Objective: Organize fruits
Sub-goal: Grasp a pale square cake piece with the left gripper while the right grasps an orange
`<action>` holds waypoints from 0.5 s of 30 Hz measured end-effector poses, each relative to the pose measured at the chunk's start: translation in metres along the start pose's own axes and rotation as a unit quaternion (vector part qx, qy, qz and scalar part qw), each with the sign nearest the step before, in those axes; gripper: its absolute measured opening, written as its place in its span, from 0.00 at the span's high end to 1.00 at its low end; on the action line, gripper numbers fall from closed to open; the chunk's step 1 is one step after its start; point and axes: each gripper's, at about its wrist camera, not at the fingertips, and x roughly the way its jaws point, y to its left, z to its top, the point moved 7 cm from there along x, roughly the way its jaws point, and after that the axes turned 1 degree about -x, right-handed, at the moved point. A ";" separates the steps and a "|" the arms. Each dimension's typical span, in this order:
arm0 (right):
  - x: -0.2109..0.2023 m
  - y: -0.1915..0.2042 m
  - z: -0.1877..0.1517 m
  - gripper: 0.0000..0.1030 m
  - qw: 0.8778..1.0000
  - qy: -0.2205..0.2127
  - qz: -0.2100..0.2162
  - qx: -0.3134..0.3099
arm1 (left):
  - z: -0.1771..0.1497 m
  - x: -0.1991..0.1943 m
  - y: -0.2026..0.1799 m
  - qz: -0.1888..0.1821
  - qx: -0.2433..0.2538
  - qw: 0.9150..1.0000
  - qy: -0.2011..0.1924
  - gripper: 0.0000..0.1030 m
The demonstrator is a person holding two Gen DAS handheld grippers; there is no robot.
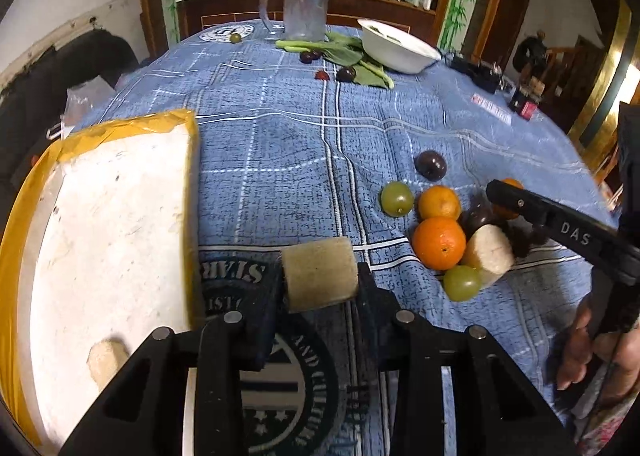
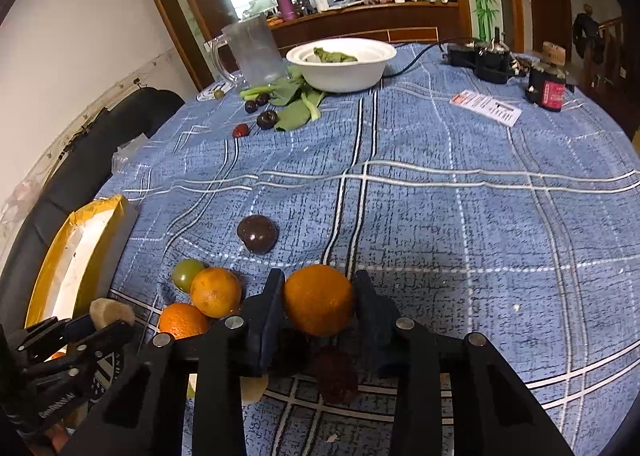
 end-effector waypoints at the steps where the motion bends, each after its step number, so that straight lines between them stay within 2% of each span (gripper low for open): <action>1: -0.005 0.001 0.001 0.64 1.000 -0.005 -0.001 -0.001 | -0.001 -0.006 0.003 -0.003 -0.006 1.000 -0.004 0.67; 9: -0.052 0.032 -0.002 0.64 0.999 -0.037 0.005 -0.023 | -0.005 -0.045 0.032 -0.009 -0.052 0.998 -0.036 0.67; 15: -0.064 0.086 -0.018 0.63 0.997 -0.034 0.034 -0.063 | -0.010 -0.069 0.080 0.025 -0.096 0.993 -0.063 0.66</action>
